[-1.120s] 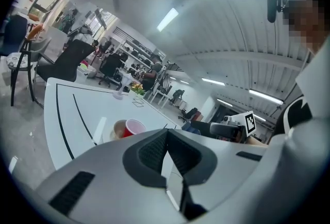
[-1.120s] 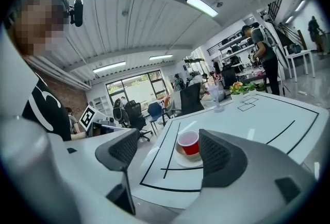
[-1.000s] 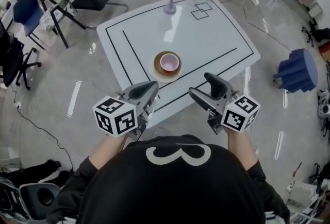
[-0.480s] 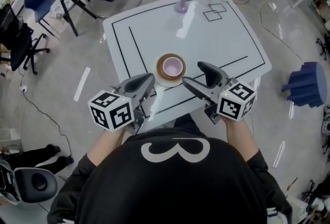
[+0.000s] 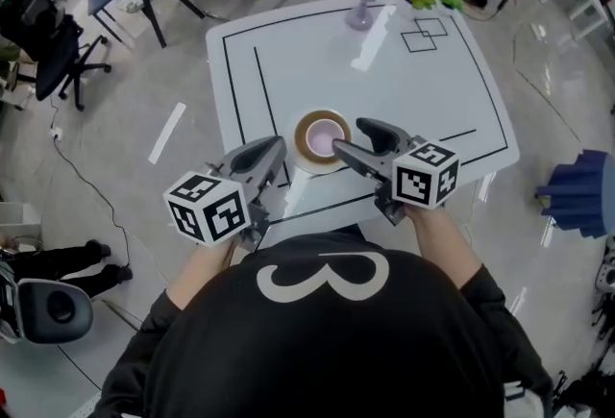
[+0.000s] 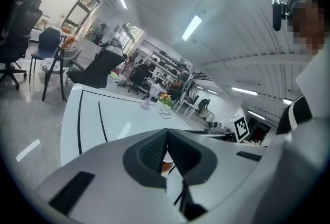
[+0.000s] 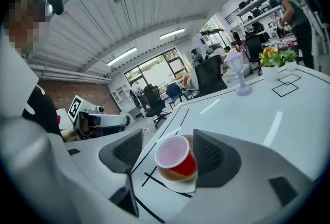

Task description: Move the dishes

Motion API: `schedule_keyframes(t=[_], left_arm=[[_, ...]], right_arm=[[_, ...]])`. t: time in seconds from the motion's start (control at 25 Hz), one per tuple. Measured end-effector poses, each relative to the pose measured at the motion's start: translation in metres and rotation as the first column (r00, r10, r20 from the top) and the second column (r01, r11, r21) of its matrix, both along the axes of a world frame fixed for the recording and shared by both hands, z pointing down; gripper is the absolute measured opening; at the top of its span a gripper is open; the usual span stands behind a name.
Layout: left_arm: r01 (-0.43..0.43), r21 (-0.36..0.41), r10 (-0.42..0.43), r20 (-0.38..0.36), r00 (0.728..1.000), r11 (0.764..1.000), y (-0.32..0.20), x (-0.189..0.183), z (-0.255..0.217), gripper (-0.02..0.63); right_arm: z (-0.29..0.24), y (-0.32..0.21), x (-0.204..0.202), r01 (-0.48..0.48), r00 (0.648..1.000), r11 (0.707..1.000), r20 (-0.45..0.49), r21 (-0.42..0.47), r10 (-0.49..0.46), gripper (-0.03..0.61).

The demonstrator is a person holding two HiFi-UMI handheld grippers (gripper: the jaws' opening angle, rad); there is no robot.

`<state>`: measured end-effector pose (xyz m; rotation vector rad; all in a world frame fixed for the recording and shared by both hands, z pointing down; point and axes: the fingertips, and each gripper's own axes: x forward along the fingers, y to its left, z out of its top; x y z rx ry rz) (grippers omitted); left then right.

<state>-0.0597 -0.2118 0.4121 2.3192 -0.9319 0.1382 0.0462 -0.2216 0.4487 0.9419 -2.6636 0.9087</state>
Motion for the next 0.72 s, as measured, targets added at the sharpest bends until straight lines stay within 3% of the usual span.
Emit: schedule_keyframes(t=[0.32, 0.72], left_arm=[[0.073, -0.014, -0.073, 0.020, 0.997, 0.997, -0.008, -0.008, 0.004, 0.003], [0.108, -0.022, -0.107, 0.029, 0.994, 0.994, -0.013, -0.016, 0.003, 0.003]], right_arm=[[0.032, -0.015, -0.014, 0.079, 0.995, 0.995, -0.061, -0.064, -0.083, 0.270], [0.062, -0.024, -0.018, 0.099, 0.976, 0.985, -0.179, -0.140, -0.123, 0.176]])
